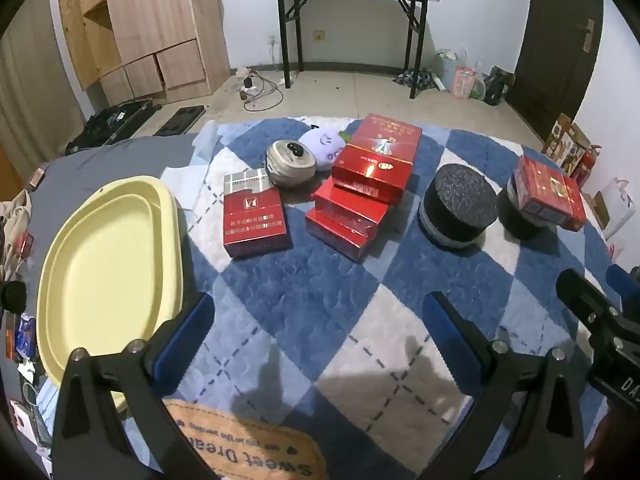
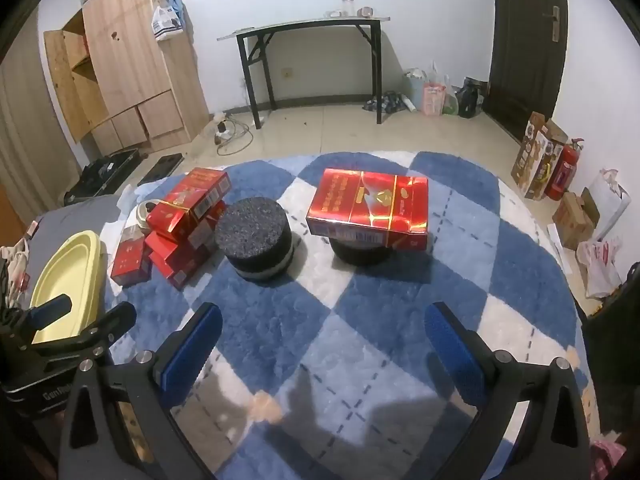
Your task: Organize rigid objects
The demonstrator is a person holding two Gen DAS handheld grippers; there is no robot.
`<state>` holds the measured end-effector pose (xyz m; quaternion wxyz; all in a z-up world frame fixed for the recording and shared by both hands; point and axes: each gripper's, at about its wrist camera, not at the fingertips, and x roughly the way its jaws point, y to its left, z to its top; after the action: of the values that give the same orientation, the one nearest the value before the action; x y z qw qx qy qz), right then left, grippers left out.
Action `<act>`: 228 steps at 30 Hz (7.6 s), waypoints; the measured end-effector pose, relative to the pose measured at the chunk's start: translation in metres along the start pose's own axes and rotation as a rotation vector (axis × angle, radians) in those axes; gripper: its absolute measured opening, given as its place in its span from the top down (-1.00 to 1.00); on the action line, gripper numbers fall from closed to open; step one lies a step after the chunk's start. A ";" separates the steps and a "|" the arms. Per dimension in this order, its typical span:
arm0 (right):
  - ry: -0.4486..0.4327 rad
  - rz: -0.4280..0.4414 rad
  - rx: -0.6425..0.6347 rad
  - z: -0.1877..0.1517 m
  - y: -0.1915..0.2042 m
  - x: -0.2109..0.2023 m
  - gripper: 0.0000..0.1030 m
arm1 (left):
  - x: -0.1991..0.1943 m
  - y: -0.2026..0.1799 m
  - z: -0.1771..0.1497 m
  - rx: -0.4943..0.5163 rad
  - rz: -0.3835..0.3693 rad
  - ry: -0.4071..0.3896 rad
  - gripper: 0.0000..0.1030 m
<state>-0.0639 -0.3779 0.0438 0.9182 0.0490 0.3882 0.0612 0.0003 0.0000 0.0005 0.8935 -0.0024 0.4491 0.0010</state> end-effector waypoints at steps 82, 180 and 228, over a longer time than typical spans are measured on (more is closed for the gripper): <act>0.017 0.006 0.043 0.002 -0.006 0.007 -0.99 | -0.001 -0.005 0.002 0.024 -0.051 0.023 -1.00; 0.125 0.421 -0.899 -0.048 0.410 0.131 -0.77 | 0.086 0.322 -0.002 -0.300 0.019 0.174 -0.17; 0.029 0.075 -0.196 0.052 0.020 0.129 -0.99 | 0.102 -0.022 0.080 0.306 -0.304 0.144 -1.00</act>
<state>0.0611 -0.3408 -0.0088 0.9101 -0.0277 0.3913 0.1338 0.1257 -0.0211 -0.0333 0.8390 0.0654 0.5010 -0.2020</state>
